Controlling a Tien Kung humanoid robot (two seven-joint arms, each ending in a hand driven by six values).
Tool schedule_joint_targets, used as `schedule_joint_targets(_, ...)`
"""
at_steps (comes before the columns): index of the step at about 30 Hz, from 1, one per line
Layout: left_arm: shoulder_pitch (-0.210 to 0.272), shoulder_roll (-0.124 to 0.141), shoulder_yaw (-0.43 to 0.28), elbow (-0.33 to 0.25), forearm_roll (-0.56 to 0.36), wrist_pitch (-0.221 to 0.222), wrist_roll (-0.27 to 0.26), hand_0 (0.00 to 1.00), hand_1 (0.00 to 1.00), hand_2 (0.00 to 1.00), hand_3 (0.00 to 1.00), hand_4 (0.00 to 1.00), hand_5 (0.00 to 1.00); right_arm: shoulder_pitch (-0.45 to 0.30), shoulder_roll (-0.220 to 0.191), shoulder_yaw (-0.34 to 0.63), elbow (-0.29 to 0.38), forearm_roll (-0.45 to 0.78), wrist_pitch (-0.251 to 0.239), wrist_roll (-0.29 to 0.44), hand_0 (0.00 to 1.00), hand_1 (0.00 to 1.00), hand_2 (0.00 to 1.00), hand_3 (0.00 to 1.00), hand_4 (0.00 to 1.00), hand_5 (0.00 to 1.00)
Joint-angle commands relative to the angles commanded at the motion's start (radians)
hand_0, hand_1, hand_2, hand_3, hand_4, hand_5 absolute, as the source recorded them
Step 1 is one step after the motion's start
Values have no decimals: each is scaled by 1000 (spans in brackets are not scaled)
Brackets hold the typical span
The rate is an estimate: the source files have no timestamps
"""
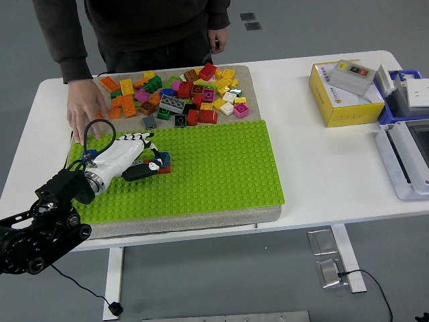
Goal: Pick up the brick,pile it on top of brick,press brick,pick up the brick,pile it on top of brick,press brick
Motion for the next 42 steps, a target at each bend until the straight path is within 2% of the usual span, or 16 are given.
schedule_joint_targets(15,6,-9,2,-2,6,-15,37,998,998,998,626,562,945,-2,1,-4,-1,9,1,4,598,520,516,681,123,916)
schedule_joint_targets(29,15,1,-15,-38,41,-29,79,998,998,998,626,564,939,-1,-1,-7,-2,16,3,8,598,519,517,681,126,918)
schedule_joint_targets(42,21,0,-15,-55,49,-36,94,998,998,998,627,565,933,0,-1,-3,-3,14,4,7,599,520,517,682,127,917)
